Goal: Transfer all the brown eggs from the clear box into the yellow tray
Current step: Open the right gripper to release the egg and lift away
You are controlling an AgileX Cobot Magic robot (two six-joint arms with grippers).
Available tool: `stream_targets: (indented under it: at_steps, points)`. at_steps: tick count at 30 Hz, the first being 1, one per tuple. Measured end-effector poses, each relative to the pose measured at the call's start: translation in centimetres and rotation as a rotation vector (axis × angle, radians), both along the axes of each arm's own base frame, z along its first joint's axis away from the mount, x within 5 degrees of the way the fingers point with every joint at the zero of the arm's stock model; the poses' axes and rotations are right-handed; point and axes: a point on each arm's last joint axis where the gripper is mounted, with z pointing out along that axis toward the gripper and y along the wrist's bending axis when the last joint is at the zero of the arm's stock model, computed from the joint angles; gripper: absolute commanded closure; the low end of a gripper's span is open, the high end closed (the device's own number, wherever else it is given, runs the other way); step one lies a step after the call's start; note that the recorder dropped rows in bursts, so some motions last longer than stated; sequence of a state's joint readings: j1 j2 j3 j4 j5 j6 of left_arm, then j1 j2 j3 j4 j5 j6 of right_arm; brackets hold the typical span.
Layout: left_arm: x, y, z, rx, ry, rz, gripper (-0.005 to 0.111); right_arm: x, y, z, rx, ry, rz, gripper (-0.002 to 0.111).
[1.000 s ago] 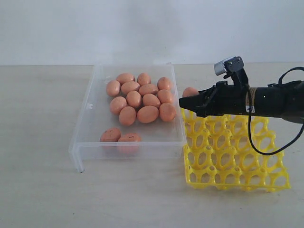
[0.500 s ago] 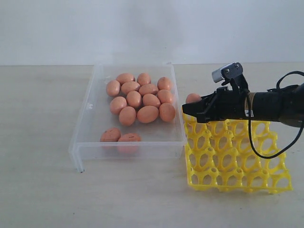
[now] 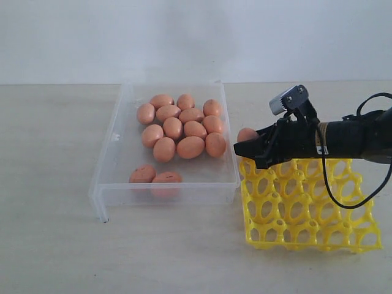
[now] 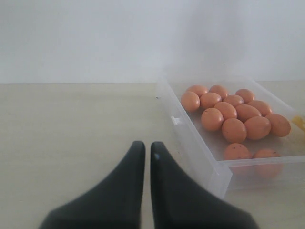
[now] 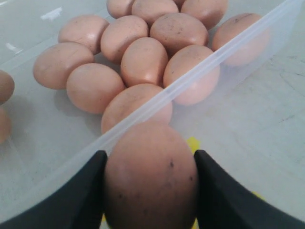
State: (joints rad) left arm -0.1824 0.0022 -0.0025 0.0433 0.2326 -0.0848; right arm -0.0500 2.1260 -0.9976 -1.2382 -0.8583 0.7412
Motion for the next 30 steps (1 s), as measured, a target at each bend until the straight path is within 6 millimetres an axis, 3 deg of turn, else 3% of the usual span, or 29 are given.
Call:
stream_targets:
  at_steps: [17, 19, 24, 30]
  points:
    - [0.0, 0.0, 0.0, 0.0, 0.0, 0.0, 0.103, -0.02, -0.11, -0.2, -0.039, -0.009, 0.009, 0.096]
    - [0.0, 0.0, 0.0, 0.0, 0.0, 0.0, 0.103, -0.02, -0.12, -0.21, -0.051, -0.02, 0.017, 0.087]
    - [0.0, 0.0, 0.0, 0.0, 0.0, 0.0, 0.103, 0.0, -0.14, -0.21, -0.073, -0.046, 0.03, 0.05]
    - [0.0, 0.0, 0.0, 0.0, 0.0, 0.0, 0.103, 0.15, -0.21, -0.13, -0.078, -0.066, 0.02, 0.048]
